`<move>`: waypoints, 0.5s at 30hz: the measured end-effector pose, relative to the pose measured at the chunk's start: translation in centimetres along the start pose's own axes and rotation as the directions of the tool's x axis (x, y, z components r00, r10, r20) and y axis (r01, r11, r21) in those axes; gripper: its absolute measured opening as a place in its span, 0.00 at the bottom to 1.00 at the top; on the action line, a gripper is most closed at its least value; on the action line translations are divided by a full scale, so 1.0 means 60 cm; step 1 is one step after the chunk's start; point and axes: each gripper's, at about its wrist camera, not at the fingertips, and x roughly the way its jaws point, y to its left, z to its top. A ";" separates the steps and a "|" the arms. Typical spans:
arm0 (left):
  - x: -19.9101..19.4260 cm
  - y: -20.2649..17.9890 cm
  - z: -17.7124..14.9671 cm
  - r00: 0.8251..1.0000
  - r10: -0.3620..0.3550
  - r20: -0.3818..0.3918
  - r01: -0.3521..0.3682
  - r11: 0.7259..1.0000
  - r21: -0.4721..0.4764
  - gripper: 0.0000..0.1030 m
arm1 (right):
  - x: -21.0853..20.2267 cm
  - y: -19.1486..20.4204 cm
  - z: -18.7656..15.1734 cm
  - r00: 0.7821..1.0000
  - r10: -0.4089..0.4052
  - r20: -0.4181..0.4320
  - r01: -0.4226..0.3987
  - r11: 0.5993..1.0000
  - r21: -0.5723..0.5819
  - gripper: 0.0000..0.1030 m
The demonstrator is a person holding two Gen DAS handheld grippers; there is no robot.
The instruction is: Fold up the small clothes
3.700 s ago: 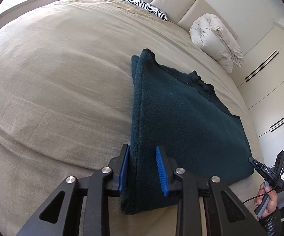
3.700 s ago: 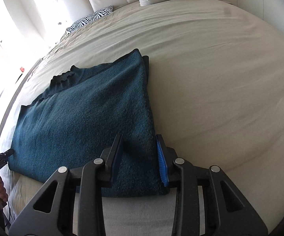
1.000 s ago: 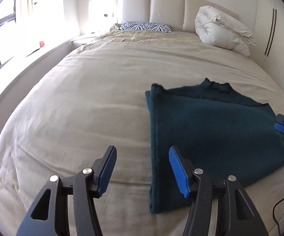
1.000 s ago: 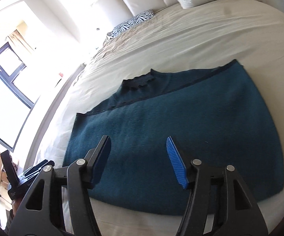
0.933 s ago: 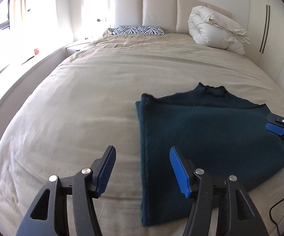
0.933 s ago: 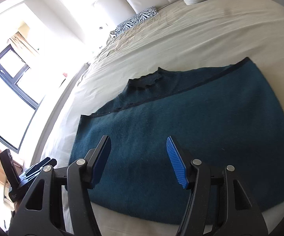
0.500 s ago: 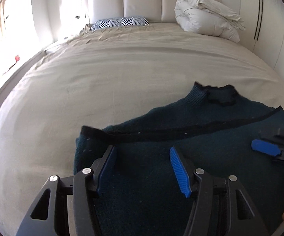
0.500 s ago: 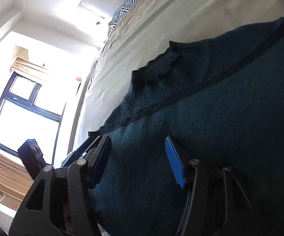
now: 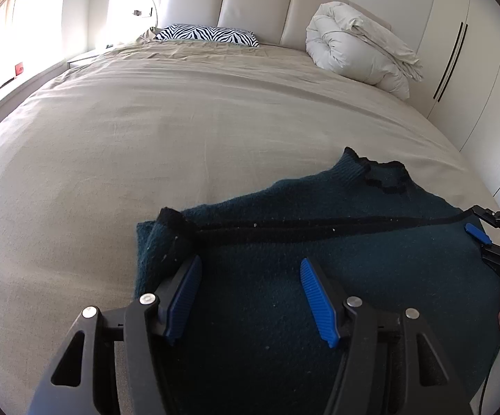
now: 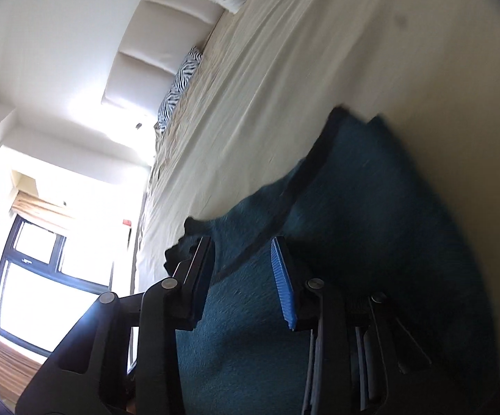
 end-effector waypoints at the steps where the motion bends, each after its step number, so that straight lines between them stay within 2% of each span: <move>1: 0.001 0.002 0.000 1.000 -0.004 0.000 0.004 1.000 -0.003 0.61 | -0.014 -0.009 0.008 1.000 -0.012 0.024 0.012 1.000 0.015 0.31; 4: 0.002 0.001 0.000 1.000 0.007 0.001 -0.007 1.000 0.005 0.61 | -0.062 -0.018 0.016 0.996 -0.040 0.084 0.037 0.999 0.031 0.35; 7: 0.000 -0.003 -0.002 1.000 0.022 0.003 -0.022 1.000 0.016 0.61 | -0.089 0.014 -0.019 0.998 0.033 0.052 -0.031 0.999 -0.031 0.38; 10: -0.011 -0.009 0.002 0.999 0.044 -0.003 -0.044 0.999 0.014 0.61 | -0.078 0.075 -0.092 0.988 0.138 -0.067 -0.145 0.982 -0.119 0.40; 12: -0.042 -0.022 -0.004 0.997 0.072 -0.004 -0.072 0.997 -0.010 0.61 | -0.046 0.109 -0.150 0.967 0.178 -0.182 -0.205 0.969 -0.140 0.41; 14: -0.086 -0.038 -0.018 1.000 0.018 0.016 -0.017 0.999 -0.028 0.61 | -0.015 0.128 -0.203 0.936 0.203 -0.288 -0.254 0.955 -0.151 0.41; 15: -0.106 -0.051 -0.029 1.000 0.003 0.026 -0.003 1.000 -0.022 0.62 | 0.001 0.135 -0.226 0.929 0.193 -0.316 -0.255 0.952 -0.167 0.41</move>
